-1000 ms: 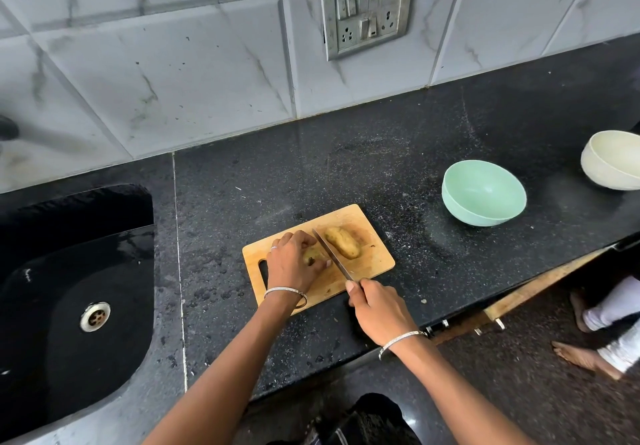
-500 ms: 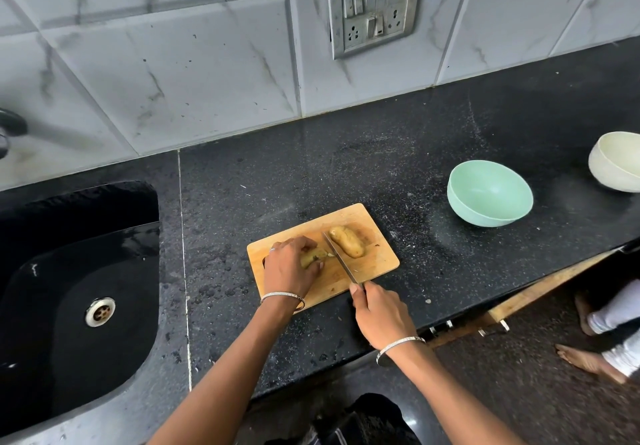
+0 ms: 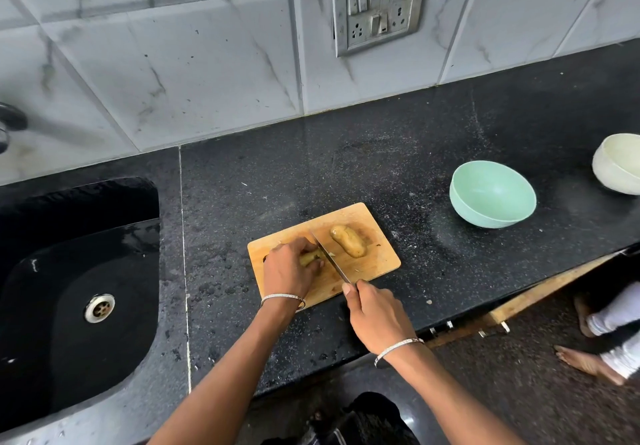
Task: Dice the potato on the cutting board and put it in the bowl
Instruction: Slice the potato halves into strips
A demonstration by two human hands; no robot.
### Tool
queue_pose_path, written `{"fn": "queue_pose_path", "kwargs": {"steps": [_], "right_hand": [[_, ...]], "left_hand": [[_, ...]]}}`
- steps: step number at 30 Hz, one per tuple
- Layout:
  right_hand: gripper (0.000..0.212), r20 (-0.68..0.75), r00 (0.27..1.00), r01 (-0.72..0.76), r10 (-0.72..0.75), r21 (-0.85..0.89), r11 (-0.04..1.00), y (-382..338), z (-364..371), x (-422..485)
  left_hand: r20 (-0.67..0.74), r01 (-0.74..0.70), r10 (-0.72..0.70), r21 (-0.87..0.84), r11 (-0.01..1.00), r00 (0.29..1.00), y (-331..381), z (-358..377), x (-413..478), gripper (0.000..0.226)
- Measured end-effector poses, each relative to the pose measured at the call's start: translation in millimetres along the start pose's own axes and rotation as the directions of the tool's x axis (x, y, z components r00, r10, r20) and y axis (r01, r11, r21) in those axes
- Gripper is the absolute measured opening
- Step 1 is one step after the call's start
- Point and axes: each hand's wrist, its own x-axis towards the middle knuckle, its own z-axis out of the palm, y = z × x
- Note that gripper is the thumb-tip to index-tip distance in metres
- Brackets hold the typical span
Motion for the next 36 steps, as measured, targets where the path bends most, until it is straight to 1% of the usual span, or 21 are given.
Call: {"fn": "queue_pose_path", "kwargs": {"steps": [6,10,18,22,32,36], "right_hand": [[0.037,0.008,0.999,-0.034,0.034,-0.038,0.999,-15,1,6],[0.035,0.011,0.999,-0.052,0.053,-0.043,0.998,-25,5,16],[0.037,-0.010,0.999,-0.036,0.036,-0.101,0.994,-18,11,10],[0.038,0.007,1.000,-0.017,0.018,-0.073,0.997,-15,7,10],[0.038,-0.074,0.997,0.003,-0.004,-0.010,1.000,-17,9,5],[0.037,-0.080,0.997,-0.001,0.001,0.001,1.000,-16,7,5]], "left_hand": [[-0.006,0.020,-0.020,-0.048,0.999,1.000,-1,0,0,0.026],[-0.019,0.021,-0.022,-0.045,0.999,1.000,0,0,-1,0.023],[-0.015,0.031,-0.031,-0.022,0.999,0.999,2,1,-2,0.022],[-0.017,0.033,-0.033,-0.035,0.999,0.999,1,1,-2,0.022],[0.001,0.027,-0.027,-0.016,1.000,1.000,-2,2,0,0.025],[-0.007,0.029,-0.029,-0.032,0.999,1.000,-2,2,-1,0.024]]}}
